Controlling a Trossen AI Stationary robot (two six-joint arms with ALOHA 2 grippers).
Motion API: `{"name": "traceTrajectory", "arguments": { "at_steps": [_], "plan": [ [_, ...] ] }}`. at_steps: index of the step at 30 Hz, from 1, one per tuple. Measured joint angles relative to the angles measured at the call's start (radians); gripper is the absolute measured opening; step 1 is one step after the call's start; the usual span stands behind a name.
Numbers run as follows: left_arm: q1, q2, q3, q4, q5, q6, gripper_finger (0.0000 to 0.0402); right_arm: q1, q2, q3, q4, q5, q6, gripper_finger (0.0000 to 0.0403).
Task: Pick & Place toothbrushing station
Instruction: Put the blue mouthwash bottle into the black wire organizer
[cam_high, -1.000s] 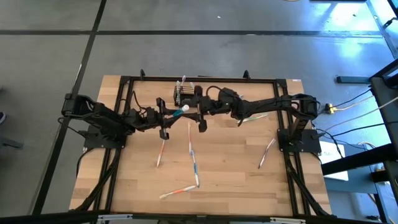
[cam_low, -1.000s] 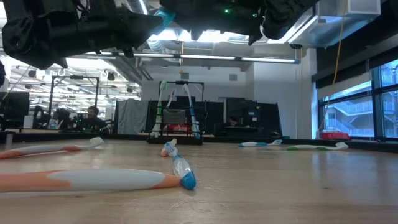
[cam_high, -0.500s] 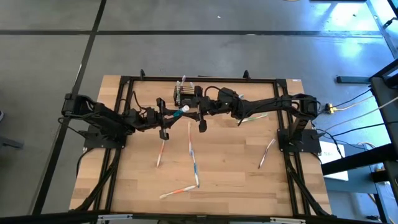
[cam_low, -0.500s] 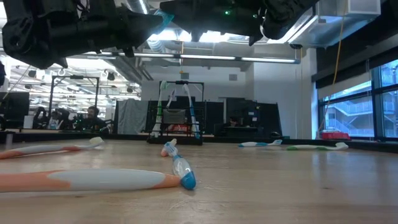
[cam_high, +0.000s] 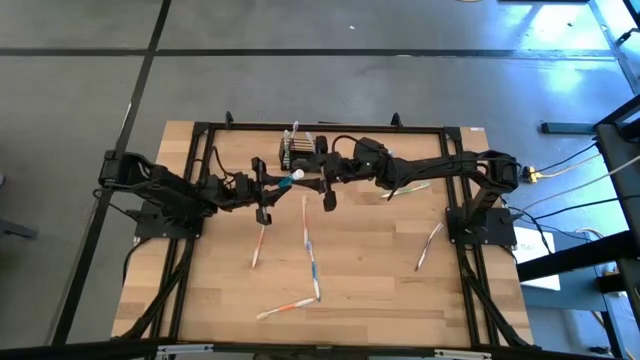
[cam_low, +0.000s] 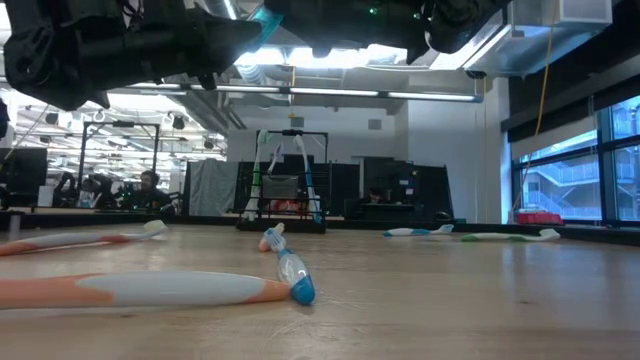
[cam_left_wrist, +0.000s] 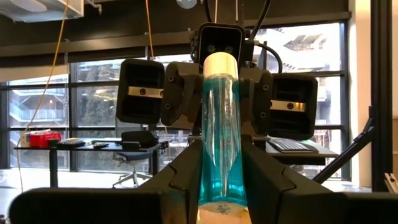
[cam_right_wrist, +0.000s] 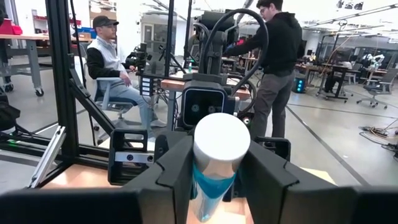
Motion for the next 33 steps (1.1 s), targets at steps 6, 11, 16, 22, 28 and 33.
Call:
{"name": "traceTrajectory", "arguments": {
  "at_steps": [6, 11, 16, 22, 28, 33],
  "plan": [
    [0.0, 0.0, 0.0, 0.0, -0.001, -0.001, 0.0088, 0.0, -0.001, 0.0, 0.01, 0.008, 0.016, 0.0122],
    [0.0, -0.001, 0.0, 0.0, 0.001, -0.001, 0.0088, 0.001, -0.001, 0.0, 0.015, 0.012, 0.028, 0.0122],
    [0.0, -0.001, 0.0, 0.0, 0.003, -0.001, 0.0088, 0.001, -0.001, 0.0, 0.018, 0.012, 0.057, 0.0121],
    [0.0, -0.001, -0.001, -0.001, 0.004, -0.002, 0.0089, 0.001, -0.001, 0.0, 0.019, 0.025, 0.084, 0.0101],
    [0.001, 0.0, -0.002, -0.006, 0.003, -0.005, 0.01, 0.002, -0.003, 0.0, -0.005, 0.055, 0.087, 0.0096],
    [0.001, 0.001, -0.003, -0.013, 0.002, -0.003, 0.0111, 0.002, -0.003, 0.0, -0.016, 0.067, 0.101, 0.01]
  ]
}}
